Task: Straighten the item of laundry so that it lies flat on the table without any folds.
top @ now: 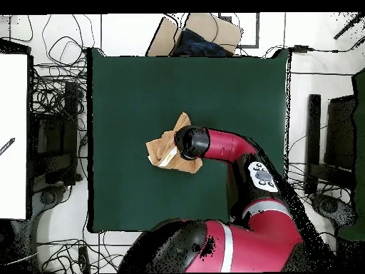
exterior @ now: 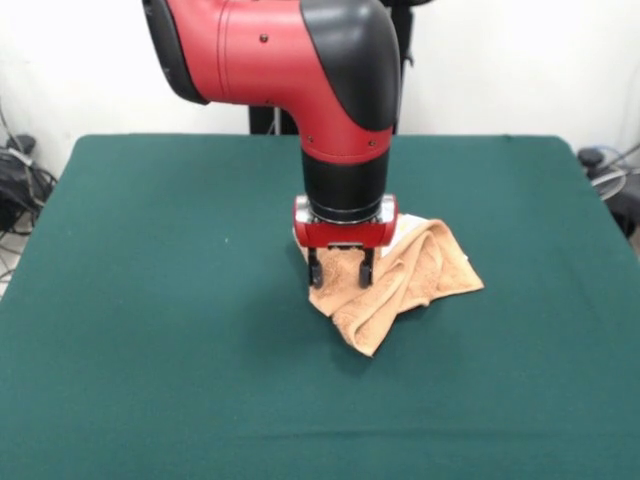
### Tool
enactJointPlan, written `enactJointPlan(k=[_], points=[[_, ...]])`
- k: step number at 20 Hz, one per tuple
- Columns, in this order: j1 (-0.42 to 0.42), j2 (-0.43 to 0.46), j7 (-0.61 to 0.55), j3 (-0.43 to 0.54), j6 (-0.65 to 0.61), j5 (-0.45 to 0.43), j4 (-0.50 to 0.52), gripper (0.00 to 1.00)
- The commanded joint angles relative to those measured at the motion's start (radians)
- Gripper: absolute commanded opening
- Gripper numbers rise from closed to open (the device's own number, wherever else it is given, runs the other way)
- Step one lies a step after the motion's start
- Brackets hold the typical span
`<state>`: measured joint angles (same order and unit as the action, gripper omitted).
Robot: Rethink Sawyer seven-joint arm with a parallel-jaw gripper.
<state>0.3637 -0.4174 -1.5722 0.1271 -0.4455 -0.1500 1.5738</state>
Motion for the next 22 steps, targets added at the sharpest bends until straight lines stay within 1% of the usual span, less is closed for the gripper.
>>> enactJointPlan(k=[1, 5, 10, 16, 19, 21, 22], points=[[-0.033, 0.091, -0.114, 0.026, 0.137, -0.053, -0.012, 1.0], [-0.019, 0.128, -0.116, 0.04, 0.178, -0.051, -0.005, 1.0], [-0.025, 0.179, -0.121, 0.045, 0.195, -0.045, -0.022, 1.0], [-0.003, 0.263, -0.12, 0.08, 0.218, -0.025, -0.032, 1.0], [0.005, 0.266, -0.115, 0.087, 0.244, -0.037, -0.026, 1.0], [-0.001, 0.263, -0.115, 0.081, 0.24, -0.039, -0.029, 1.0], [-0.004, 0.261, -0.114, 0.078, 0.238, -0.041, -0.032, 0.0]])
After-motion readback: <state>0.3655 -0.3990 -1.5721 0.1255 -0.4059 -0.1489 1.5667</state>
